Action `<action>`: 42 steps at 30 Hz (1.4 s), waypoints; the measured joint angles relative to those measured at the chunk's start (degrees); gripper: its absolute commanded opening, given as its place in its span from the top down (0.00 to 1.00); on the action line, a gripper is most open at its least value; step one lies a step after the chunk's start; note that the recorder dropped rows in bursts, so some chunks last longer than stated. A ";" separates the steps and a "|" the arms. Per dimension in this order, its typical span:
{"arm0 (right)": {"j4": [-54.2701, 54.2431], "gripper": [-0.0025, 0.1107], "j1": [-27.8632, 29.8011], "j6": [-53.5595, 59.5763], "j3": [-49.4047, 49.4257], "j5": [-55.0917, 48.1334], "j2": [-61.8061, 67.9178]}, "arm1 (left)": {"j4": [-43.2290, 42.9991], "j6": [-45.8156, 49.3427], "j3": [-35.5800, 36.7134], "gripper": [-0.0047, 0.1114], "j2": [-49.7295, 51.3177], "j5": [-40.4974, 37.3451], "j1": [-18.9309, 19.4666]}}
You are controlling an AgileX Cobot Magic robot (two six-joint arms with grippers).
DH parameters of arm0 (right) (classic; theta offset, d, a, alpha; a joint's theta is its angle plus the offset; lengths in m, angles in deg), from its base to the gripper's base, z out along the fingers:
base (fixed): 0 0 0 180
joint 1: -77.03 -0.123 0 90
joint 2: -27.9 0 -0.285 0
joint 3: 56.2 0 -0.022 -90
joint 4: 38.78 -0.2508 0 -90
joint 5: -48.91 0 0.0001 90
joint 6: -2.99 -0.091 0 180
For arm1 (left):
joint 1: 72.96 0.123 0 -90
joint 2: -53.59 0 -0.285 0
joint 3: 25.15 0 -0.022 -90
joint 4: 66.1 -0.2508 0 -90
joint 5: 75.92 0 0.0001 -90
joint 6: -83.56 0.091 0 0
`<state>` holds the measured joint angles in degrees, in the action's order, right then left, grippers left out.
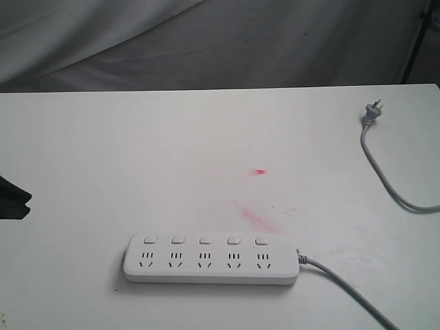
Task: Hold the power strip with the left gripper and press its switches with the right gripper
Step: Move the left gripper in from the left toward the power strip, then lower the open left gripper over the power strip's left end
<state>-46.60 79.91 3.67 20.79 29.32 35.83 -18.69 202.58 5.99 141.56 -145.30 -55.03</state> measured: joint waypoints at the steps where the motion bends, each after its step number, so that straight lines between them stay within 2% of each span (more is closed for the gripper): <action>1: 0.00 0.98 0.00 0.00 0.00 0.00 0.00 | 0.00 0.18 0.00 0.65 0.00 0.00 0.00; 8: 0.00 0.98 0.00 0.00 0.00 0.00 0.00 | 0.00 0.44 0.00 0.32 0.00 0.00 0.00; 11: 0.00 0.98 0.00 0.00 0.00 0.00 0.00 | 0.00 0.44 0.00 0.26 0.58 -0.03 0.00; 18: 0.00 0.98 0.00 0.00 0.00 0.00 0.00 | -0.12 0.44 0.00 0.26 3.53 -0.03 -0.12; 21: 0.00 0.98 0.00 0.00 0.00 0.00 0.00 | -0.46 0.44 0.00 0.26 4.73 -0.03 -1.53; 30: 0.00 0.98 0.00 0.00 0.00 0.00 0.00 | -0.76 0.54 -0.07 0.26 9.30 0.50 -9.32; 42: 0.00 0.98 0.00 0.00 0.00 0.00 0.00 | -1.02 0.59 -0.07 0.26 15.52 9.39 -17.47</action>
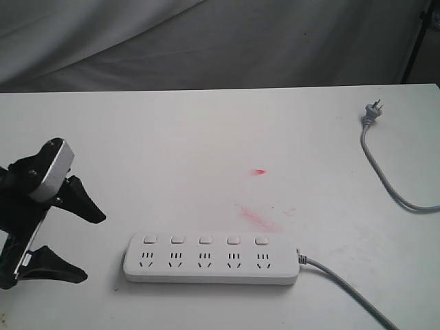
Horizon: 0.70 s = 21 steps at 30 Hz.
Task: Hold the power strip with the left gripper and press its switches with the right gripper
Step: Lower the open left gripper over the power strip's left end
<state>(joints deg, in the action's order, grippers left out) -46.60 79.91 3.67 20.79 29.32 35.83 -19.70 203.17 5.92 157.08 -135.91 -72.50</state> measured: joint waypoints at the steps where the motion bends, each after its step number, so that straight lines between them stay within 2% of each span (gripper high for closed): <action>1: 0.00 0.98 0.00 0.00 0.00 0.00 0.00 | 0.17 0.00 0.00 0.26 0.50 0.97 -0.50; 9: 0.00 0.98 0.00 0.00 0.00 0.00 0.00 | 0.69 0.10 -0.40 0.26 4.86 7.07 -3.58; 16: 0.00 0.98 0.00 0.00 0.00 0.00 0.00 | 5.08 0.10 -6.83 0.26 8.60 6.59 -4.06; 21: 0.00 0.98 0.00 0.00 0.00 0.00 0.00 | 6.24 0.10 -8.93 0.26 10.05 1.26 -4.06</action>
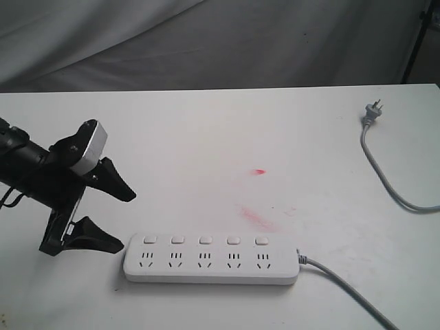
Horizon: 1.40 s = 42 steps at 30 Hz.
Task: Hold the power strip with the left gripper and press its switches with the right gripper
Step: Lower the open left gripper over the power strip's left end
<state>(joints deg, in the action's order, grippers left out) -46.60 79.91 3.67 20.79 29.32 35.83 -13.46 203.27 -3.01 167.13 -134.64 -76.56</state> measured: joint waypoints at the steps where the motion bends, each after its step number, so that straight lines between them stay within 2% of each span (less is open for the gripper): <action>1: 0.00 0.98 0.00 0.00 0.00 0.00 0.00 | 0.00 0.00 0.00 0.26 0.34 -0.82 0.00; 14: 0.00 0.98 0.00 0.00 0.00 0.00 0.00 | 0.87 0.00 0.00 0.29 2.56 -2.22 -0.15; 22: 0.00 0.98 0.00 0.00 0.00 0.00 0.00 | 0.98 0.00 0.00 0.28 3.40 -2.22 -4.00; 42: 0.00 0.98 0.00 0.00 0.00 0.00 0.00 | 1.06 0.00 0.00 0.28 9.71 2.03 -4.00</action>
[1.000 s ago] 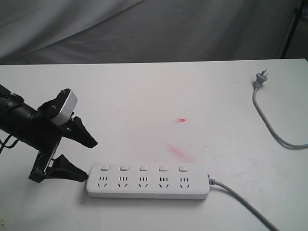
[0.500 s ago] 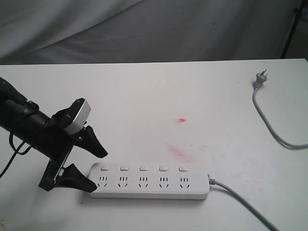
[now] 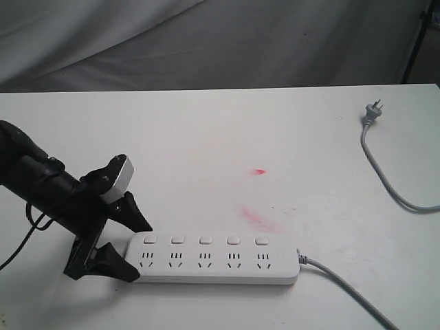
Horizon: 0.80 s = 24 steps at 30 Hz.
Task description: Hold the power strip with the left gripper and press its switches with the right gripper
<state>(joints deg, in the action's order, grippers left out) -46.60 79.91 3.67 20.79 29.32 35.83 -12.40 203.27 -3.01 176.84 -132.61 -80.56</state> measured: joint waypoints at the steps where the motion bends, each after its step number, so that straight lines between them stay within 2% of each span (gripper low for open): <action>1: 0.00 0.98 0.00 0.00 0.00 0.00 0.00 | 0.13 0.00 0.00 0.28 0.04 0.40 0.00; 19: 0.00 0.98 0.00 0.00 0.00 0.00 0.00 | 0.42 0.00 0.00 0.29 0.68 0.70 0.00; 24: 0.00 0.98 0.00 0.00 0.00 0.00 0.00 | 0.42 0.00 0.00 0.36 0.68 0.81 0.00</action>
<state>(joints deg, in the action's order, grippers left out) -46.60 79.91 3.67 20.79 29.32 35.83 -11.98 203.27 -3.01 177.52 -131.80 -80.56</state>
